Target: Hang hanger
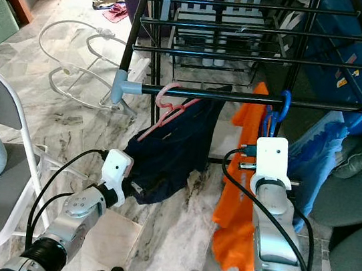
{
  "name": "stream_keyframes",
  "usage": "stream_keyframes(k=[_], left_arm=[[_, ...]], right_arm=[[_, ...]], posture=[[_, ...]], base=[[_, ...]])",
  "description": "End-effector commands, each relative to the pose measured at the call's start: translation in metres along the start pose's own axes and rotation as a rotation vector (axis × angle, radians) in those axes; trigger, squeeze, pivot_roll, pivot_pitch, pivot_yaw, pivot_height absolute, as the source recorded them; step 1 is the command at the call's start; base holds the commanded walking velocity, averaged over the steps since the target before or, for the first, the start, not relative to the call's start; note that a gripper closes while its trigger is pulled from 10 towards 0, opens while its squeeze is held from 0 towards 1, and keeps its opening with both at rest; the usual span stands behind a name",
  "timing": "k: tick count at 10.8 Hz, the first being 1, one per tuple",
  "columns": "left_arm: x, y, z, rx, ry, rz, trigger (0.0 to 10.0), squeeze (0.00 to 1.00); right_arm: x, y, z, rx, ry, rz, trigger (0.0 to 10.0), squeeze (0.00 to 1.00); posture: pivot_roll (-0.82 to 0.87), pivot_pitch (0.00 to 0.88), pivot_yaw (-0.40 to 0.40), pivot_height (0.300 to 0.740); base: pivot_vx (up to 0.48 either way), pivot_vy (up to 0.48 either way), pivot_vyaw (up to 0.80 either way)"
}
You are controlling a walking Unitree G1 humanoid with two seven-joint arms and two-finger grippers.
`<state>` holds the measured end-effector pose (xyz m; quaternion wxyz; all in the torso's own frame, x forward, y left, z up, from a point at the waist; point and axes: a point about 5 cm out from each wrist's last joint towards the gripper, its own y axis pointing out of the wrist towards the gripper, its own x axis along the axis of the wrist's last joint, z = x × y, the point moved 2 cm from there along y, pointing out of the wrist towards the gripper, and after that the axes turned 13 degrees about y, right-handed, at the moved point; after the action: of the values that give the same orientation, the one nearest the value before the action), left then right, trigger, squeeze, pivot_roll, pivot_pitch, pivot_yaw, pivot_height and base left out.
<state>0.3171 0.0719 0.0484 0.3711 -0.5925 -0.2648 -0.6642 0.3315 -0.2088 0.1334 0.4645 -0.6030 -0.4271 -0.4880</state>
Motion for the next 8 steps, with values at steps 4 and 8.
stream_keyframes(k=[4,8], left_arm=[[-0.0074,-0.0035,0.0025,0.013,0.003,0.031,10.0,0.0],[-0.0107,-0.0023,0.0002,0.006,0.002,0.05,10.0,0.0]], right_arm=[[-0.0087,-0.0004,0.005,0.03,0.047,0.056,0.0,0.0],[-0.0059,-0.0003,0.006,0.044,0.115,0.059,0.0,0.0]], posture=[[-0.27,0.144,0.079,0.74],[-0.27,0.116,0.081,0.74]], base=[[0.0,0.0,0.0],[0.0,0.0,0.0]])
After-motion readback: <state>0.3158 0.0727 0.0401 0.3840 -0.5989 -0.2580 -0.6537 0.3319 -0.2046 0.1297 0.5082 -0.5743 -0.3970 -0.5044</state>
